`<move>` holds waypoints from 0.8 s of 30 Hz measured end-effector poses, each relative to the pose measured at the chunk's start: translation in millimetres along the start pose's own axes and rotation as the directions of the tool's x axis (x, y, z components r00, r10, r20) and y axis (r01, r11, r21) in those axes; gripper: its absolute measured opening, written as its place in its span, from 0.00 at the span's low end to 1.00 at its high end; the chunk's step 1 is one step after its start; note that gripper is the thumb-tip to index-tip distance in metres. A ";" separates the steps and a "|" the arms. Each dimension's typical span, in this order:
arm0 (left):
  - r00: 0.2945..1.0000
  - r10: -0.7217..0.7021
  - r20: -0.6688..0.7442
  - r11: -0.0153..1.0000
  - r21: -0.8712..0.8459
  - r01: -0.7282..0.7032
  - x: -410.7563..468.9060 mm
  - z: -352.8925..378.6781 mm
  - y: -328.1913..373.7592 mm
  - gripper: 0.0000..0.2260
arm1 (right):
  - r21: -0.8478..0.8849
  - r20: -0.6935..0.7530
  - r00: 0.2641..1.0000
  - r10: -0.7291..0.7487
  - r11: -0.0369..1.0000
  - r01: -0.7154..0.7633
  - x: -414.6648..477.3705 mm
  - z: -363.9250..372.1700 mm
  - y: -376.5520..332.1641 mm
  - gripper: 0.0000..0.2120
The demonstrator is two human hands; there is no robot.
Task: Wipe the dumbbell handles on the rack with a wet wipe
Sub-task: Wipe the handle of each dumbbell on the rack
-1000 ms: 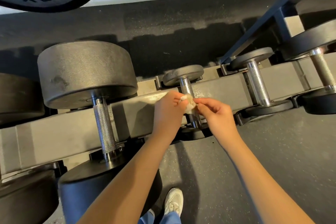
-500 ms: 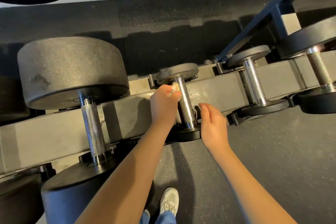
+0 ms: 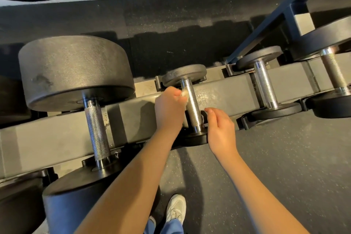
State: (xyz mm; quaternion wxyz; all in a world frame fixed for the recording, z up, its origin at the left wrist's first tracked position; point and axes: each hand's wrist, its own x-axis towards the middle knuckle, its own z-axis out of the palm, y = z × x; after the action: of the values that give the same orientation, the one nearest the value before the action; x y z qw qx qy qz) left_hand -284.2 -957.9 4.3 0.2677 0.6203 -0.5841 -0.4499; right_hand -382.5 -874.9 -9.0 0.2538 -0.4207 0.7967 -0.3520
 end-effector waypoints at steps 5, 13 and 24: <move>0.993 -0.035 0.114 0.996 0.090 0.025 -20.1 5.7 -4.8 0.09 | 0.020 -0.011 1.000 0.026 0.999 -0.026 0.8 -2.6 2.9 0.14; 0.996 -0.054 0.073 0.998 0.031 0.052 -23.6 0.7 -6.6 0.04 | 0.017 0.002 1.000 0.030 0.999 -0.030 -1.8 -2.3 -2.2 0.14; 0.968 -0.100 0.232 0.987 0.143 0.068 -32.8 -7.5 -11.2 0.04 | -0.242 0.018 0.987 -0.160 0.957 0.160 1.3 -6.4 7.3 0.10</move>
State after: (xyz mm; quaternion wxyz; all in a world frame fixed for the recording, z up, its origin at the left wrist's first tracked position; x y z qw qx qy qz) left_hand -269.4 -925.8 6.1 0.1340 0.6028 -0.6139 -0.4918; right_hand -391.2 -870.9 -10.8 0.1704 -0.5113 0.7973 -0.2715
